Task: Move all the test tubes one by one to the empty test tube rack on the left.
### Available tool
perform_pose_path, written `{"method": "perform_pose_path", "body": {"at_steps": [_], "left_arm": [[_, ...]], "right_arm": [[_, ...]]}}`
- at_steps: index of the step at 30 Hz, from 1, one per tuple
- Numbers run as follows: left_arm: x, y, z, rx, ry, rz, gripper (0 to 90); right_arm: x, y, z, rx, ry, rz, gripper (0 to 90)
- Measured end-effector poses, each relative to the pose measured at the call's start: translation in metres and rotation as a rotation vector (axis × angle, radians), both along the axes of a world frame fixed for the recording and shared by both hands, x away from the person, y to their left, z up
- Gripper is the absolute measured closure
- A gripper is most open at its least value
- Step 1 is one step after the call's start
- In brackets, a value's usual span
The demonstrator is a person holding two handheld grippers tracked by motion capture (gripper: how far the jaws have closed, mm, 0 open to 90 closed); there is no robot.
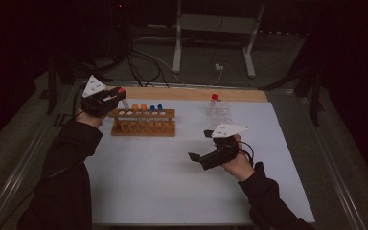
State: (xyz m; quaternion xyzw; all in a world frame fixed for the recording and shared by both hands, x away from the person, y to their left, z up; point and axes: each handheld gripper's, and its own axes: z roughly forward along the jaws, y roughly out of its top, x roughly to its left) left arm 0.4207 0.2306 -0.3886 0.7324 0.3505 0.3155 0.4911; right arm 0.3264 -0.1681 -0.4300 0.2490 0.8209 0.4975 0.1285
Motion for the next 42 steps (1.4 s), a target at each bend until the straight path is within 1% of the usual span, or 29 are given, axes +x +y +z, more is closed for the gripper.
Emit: {"method": "perform_pose_path", "body": {"at_steps": [1, 3, 5, 6, 8, 12, 16, 22, 26, 31, 33, 35, 37, 42], "left_arm": [[0.000, 0.000, -0.002, -0.007, 0.002, 0.002, 71.7], [0.002, -0.001, -0.007, -0.002, 0.005, 0.008, 71.7], [0.003, -0.002, -0.012, -0.011, 0.016, 0.006, 71.7], [0.003, -0.002, -0.014, -0.005, 0.017, 0.010, 71.7], [0.005, -0.003, -0.020, -0.010, 0.029, 0.008, 71.7], [0.006, -0.005, -0.032, -0.005, 0.043, 0.013, 71.7], [0.007, -0.005, -0.042, -0.008, 0.062, 0.017, 71.6], [0.011, -0.005, -0.054, -0.005, 0.092, 0.024, 71.6], [0.013, -0.007, -0.057, 0.004, 0.105, 0.029, 71.6], [0.014, -0.008, -0.058, 0.016, 0.120, 0.030, 71.6], [0.015, -0.009, -0.059, 0.031, 0.130, 0.033, 71.7], [0.016, -0.010, -0.060, 0.036, 0.136, 0.035, 71.6], [0.016, -0.010, -0.060, 0.030, 0.138, 0.036, 71.6], [0.016, -0.010, -0.059, 0.042, 0.142, 0.037, 71.6]], "right_arm": [[0.000, 0.000, 0.000, -0.001, -0.001, -0.001, 0.0], [0.000, -0.001, 0.000, 0.004, -0.001, -0.002, 0.0], [0.000, -0.002, 0.000, 0.003, -0.003, -0.004, 0.0], [0.000, -0.002, 0.000, 0.005, -0.002, -0.004, 0.0], [0.000, -0.002, 0.000, 0.003, -0.003, -0.004, 0.0], [0.001, -0.003, 0.000, 0.007, 0.002, -0.007, 0.0], [0.001, -0.004, 0.000, 0.010, 0.004, -0.008, 0.0], [0.001, -0.004, 0.000, 0.010, 0.004, -0.007, 0.0], [0.002, -0.004, 0.000, 0.009, 0.003, -0.008, 0.0], [0.002, -0.005, 0.000, 0.010, 0.004, -0.010, 0.0], [0.002, -0.005, 0.000, 0.011, 0.004, -0.011, 0.0], [0.002, -0.005, 0.000, 0.010, 0.004, -0.011, 0.0], [0.002, -0.005, 0.000, 0.011, 0.005, -0.011, 0.0], [0.003, -0.006, 0.000, 0.011, 0.003, -0.014, 0.0]]}}
